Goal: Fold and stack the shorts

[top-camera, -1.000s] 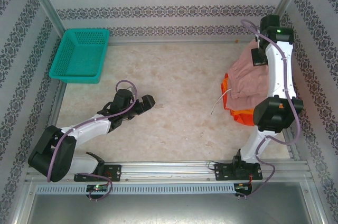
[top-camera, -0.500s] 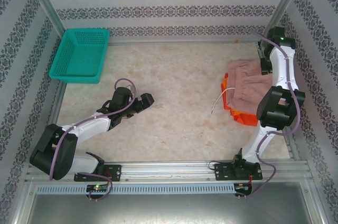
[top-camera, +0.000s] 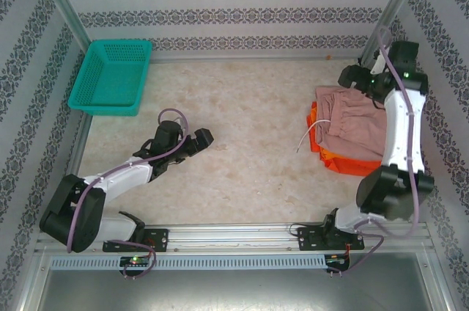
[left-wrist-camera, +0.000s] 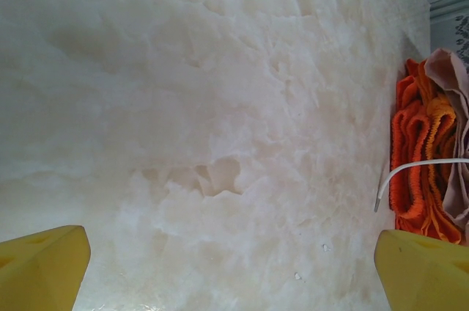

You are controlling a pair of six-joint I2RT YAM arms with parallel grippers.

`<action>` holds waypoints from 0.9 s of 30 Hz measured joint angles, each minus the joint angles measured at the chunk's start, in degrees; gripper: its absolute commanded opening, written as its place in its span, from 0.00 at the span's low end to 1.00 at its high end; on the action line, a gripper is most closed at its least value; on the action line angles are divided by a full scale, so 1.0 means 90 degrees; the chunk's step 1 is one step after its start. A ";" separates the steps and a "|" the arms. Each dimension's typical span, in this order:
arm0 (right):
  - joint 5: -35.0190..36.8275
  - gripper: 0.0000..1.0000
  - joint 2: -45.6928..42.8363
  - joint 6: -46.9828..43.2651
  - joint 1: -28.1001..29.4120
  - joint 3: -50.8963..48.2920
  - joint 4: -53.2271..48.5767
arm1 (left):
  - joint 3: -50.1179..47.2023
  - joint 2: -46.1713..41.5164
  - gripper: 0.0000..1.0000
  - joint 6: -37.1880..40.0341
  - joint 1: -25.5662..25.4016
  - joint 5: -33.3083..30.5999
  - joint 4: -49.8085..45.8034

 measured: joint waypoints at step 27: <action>-0.1367 0.98 -0.1464 0.1705 0.0202 -0.2990 0.2072 | -0.0189 -0.0831 1.00 0.0129 0.0000 -0.0340 -0.0063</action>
